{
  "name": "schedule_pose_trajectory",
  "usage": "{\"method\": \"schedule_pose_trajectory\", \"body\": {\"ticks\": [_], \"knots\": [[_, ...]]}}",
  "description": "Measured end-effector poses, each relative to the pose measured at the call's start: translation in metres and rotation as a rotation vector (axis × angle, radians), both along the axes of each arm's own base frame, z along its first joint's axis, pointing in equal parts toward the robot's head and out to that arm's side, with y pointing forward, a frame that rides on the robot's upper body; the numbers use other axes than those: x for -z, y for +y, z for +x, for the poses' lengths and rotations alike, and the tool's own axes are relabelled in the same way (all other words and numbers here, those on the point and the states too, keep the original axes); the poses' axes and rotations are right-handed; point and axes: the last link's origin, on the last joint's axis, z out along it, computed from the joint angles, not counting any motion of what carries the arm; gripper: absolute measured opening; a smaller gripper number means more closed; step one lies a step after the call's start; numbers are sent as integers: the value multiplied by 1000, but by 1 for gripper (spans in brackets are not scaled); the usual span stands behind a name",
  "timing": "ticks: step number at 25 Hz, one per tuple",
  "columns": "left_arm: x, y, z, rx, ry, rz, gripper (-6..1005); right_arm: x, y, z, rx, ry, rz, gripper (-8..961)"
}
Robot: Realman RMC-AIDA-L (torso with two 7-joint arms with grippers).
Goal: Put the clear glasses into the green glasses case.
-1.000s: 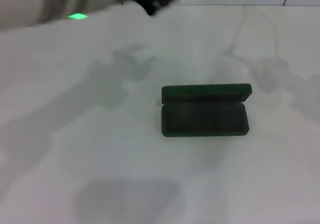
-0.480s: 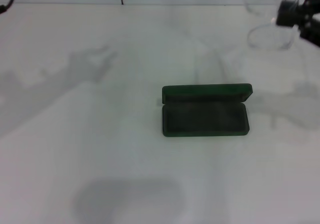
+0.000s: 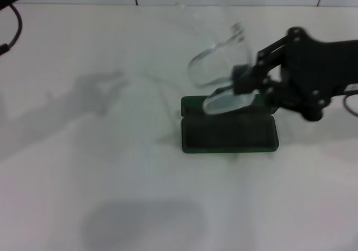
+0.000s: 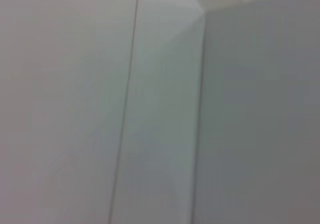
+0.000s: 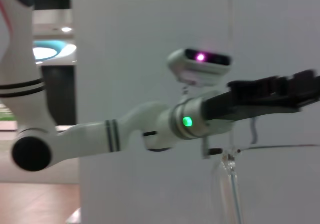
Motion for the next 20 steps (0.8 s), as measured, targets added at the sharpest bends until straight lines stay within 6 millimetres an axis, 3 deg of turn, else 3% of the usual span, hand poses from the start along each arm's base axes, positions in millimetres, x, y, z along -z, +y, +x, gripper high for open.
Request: {"method": "schedule_pose_trajectory", "body": {"ticks": [7,11,20], "knots": [[16,4,-11,49,-52,-53,156,25,5,-18,-58,15,-37,57],[25,5,-14,53,-40,-65,105,26,6,-20,-70,22,-28,57],[36,3,-14,75,-30,-106,108,23,7,-20,-76,47,-5,58]]}}
